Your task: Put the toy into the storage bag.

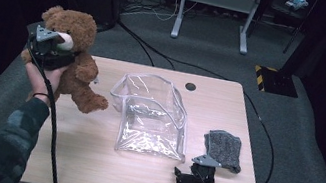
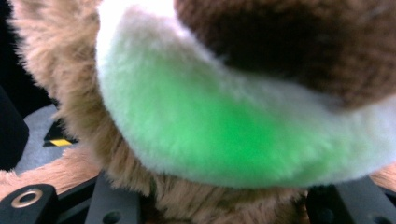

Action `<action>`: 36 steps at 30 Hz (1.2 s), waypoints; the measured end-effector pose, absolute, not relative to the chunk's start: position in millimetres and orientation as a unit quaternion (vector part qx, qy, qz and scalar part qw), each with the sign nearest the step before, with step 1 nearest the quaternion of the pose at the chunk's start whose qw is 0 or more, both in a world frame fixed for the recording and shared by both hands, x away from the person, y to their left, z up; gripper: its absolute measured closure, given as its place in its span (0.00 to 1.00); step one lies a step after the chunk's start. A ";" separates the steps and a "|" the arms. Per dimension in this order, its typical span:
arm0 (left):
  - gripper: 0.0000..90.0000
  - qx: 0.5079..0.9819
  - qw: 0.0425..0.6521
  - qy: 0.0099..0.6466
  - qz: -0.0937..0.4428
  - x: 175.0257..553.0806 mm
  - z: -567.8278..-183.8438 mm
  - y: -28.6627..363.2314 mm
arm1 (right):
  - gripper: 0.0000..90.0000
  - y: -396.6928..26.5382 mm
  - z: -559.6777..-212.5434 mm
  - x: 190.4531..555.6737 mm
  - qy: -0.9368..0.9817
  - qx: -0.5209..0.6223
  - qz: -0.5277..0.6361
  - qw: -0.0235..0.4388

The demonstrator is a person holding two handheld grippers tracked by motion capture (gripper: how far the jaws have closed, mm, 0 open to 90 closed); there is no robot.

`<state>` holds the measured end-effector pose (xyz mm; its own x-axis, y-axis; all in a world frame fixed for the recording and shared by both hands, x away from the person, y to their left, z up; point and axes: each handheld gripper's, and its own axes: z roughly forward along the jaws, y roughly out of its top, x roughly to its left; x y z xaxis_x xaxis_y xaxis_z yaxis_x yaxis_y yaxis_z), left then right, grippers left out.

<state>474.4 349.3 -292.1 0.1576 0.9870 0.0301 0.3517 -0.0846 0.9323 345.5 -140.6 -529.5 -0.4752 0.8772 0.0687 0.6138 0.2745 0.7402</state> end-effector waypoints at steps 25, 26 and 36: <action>0.53 0.636 0.443 0.483 0.408 509.3 -229.5 289.0 | 0.06 -140.2 -529.7 345.8 0.780 0.475 0.363 0.184; 0.53 0.638 0.443 0.481 0.407 511.0 -228.8 285.1 | 0.06 -140.2 -529.7 345.8 0.780 0.475 0.363 0.185; 0.52 0.649 0.456 0.464 0.394 525.0 -230.7 245.1 | 0.06 -140.3 -529.7 345.7 0.780 0.475 0.363 0.184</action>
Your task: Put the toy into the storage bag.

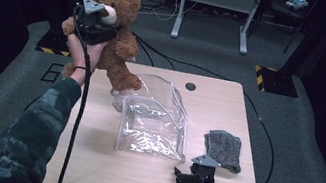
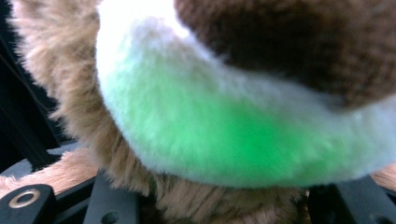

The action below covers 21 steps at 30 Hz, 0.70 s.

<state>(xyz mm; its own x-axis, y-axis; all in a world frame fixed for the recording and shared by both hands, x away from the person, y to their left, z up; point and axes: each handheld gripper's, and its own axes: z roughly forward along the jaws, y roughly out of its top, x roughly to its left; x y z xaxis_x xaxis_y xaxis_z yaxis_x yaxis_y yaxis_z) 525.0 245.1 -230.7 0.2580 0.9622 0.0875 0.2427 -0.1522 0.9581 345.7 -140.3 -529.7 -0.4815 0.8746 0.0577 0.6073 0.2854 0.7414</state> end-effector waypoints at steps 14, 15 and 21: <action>0.52 0.662 0.472 0.453 0.364 539.0 -244.5 201.8 | 0.06 -140.1 -529.7 345.1 0.781 0.474 0.365 0.181; 0.52 0.662 0.475 0.452 0.363 539.7 -245.5 198.0 | 0.06 -140.1 -529.7 345.1 0.781 0.474 0.365 0.180; 0.51 0.663 0.484 0.450 0.351 542.3 -249.2 183.5 | 0.06 -140.5 -529.4 344.7 0.780 0.476 0.364 0.179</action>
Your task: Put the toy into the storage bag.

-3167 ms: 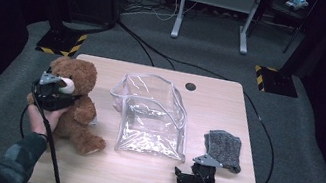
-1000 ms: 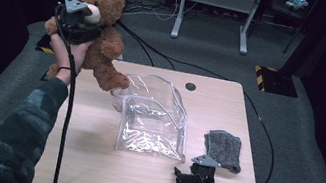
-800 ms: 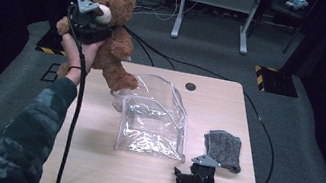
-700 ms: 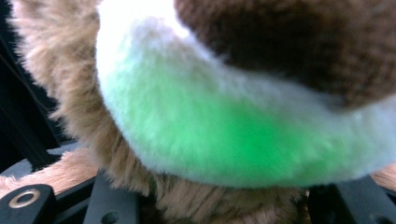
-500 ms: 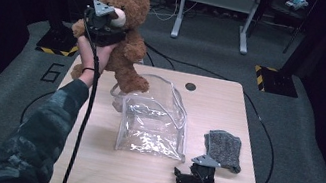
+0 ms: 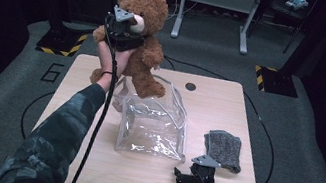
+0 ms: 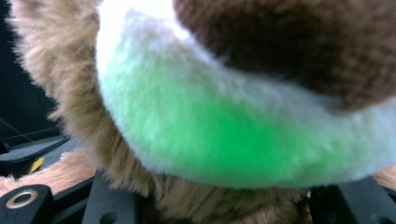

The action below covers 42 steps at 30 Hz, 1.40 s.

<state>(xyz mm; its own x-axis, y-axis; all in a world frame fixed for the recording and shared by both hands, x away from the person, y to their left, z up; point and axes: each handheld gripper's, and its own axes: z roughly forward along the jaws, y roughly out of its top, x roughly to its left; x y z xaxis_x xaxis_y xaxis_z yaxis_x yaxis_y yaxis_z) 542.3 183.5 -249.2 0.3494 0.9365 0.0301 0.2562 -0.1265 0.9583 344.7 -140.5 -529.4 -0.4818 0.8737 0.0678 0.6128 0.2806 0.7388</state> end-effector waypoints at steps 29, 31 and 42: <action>0.49 0.672 0.504 0.466 0.277 545.5 -293.7 145.6 | 0.06 -139.9 -529.1 344.4 0.781 0.475 0.365 0.177; 0.49 0.676 0.504 0.466 0.267 542.7 -299.1 145.1 | 0.06 -139.8 -529.1 344.3 0.781 0.475 0.364 0.177; 0.45 0.695 0.489 0.469 0.240 529.4 -318.2 143.6 | 0.06 -140.0 -529.6 344.9 0.785 0.469 0.361 0.182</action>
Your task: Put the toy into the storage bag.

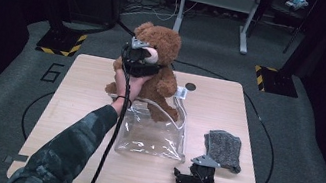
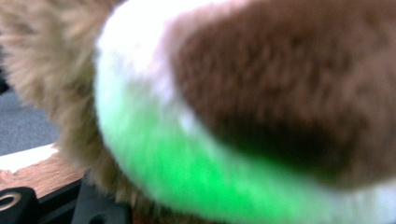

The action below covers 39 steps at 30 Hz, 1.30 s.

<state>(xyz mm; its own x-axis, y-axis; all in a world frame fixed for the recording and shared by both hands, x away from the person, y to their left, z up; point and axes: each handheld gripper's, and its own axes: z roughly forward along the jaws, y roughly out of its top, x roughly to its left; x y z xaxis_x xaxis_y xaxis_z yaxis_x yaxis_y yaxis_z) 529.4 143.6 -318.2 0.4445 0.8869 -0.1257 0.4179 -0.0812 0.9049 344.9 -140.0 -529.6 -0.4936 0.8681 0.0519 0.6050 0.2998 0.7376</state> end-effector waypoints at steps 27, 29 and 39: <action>0.24 0.781 0.401 0.457 0.145 503.5 -356.0 155.7 | 0.06 -138.7 -529.7 344.9 0.782 0.475 0.359 0.185; 0.35 0.784 0.401 0.453 0.138 502.4 -358.0 158.8 | 0.06 -138.6 -529.7 344.8 0.782 0.475 0.359 0.185; 0.45 0.793 0.392 0.454 0.105 502.5 -369.8 170.4 | 0.06 -138.4 -529.7 344.9 0.782 0.475 0.358 0.186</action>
